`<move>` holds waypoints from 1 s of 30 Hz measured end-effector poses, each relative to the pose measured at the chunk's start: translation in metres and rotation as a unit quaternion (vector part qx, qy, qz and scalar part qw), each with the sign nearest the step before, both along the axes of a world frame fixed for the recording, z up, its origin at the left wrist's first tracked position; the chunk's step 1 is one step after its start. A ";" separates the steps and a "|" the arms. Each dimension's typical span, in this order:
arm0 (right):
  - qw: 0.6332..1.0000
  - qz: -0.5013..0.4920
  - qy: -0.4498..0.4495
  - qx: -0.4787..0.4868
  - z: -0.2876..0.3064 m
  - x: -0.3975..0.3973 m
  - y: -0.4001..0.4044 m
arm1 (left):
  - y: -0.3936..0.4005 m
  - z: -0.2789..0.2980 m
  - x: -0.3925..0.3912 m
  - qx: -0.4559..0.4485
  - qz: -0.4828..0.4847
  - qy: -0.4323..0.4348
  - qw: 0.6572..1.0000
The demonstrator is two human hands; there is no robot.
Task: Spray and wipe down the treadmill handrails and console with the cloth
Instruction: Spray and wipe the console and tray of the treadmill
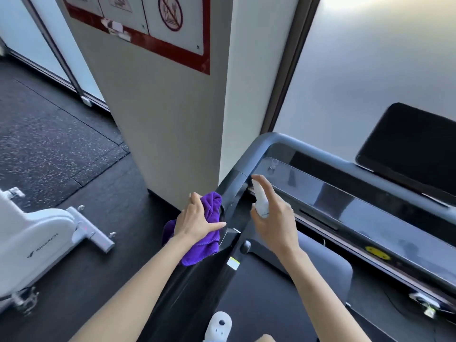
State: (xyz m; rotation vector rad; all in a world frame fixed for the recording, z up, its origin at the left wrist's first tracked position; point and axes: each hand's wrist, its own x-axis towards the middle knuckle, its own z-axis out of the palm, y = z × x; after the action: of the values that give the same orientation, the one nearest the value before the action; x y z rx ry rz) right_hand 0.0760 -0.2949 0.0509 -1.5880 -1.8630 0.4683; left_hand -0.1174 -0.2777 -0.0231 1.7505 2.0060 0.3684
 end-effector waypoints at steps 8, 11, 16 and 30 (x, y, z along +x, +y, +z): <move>0.998 0.026 0.036 -0.034 -0.013 0.032 0.045 | -0.035 0.009 -0.038 -0.125 -0.087 -0.078 0.985; 0.996 0.065 0.037 -0.050 -0.015 0.049 0.066 | -0.047 0.003 -0.021 -0.045 0.020 -0.090 0.995; 0.984 0.162 0.022 -0.069 -0.011 0.072 0.085 | -0.047 -0.006 -0.004 0.033 0.117 -0.055 0.991; 0.978 0.194 0.022 -0.076 -0.009 0.097 0.097 | -0.024 0.016 0.031 -0.026 0.189 -0.062 0.980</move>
State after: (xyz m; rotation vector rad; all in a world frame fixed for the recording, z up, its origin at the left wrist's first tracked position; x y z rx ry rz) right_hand 0.1727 -0.1978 0.0415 -1.2906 -2.1528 0.8260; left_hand -0.0868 -0.3016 -0.0069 1.2759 2.2289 0.5258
